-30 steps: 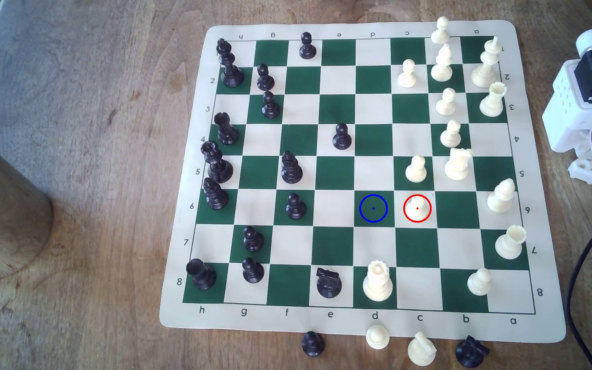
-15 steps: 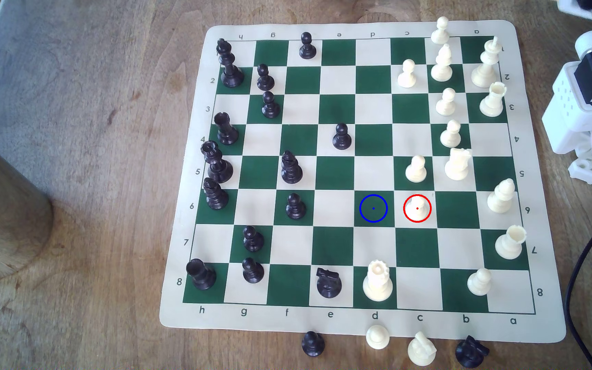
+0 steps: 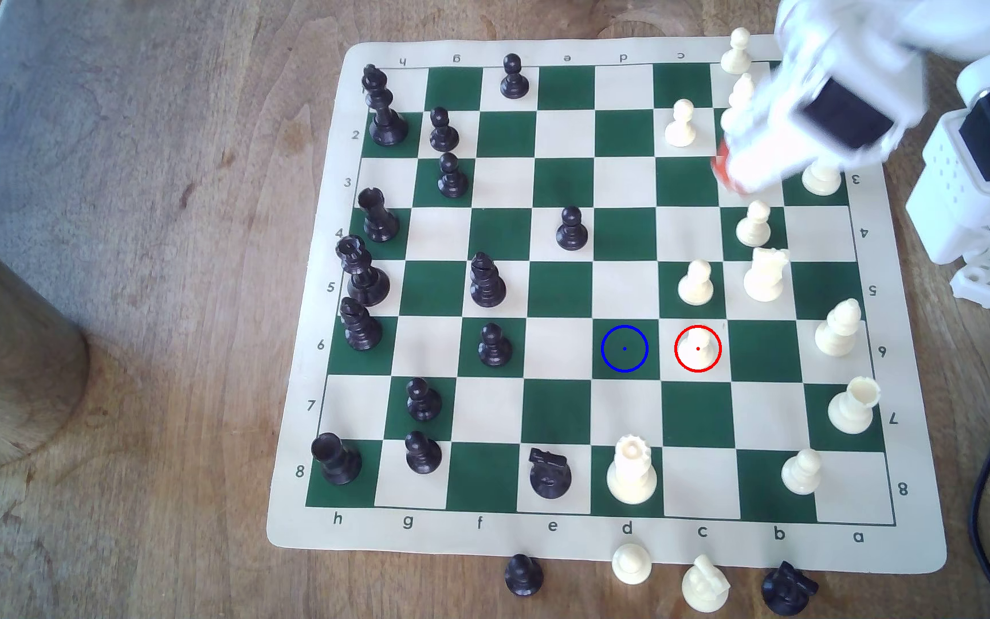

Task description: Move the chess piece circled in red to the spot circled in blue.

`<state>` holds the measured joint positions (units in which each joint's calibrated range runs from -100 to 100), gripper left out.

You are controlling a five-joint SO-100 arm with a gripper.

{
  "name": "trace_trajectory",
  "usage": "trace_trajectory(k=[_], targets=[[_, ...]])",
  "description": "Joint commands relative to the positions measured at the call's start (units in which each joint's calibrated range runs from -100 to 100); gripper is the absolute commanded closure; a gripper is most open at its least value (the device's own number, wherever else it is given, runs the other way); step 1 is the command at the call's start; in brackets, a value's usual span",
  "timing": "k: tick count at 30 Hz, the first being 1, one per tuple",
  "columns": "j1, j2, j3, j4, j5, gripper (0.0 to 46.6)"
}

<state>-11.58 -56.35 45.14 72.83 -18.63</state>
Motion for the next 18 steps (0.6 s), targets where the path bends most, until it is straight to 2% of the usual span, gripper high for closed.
trace_trajectory(k=[1, 4, 8, 13, 18], targets=[[-4.10, 3.97, -5.80, 3.09, -2.74, 42.1], [-5.59, 6.60, -6.43, 4.08, -4.05, 35.0], [-7.78, 10.00, -6.43, 3.34, -5.76, 31.3], [-9.81, 14.67, -6.43, -0.10, -7.23, 29.1], [-9.66, 20.18, -5.80, -5.10, -7.62, 29.4]])
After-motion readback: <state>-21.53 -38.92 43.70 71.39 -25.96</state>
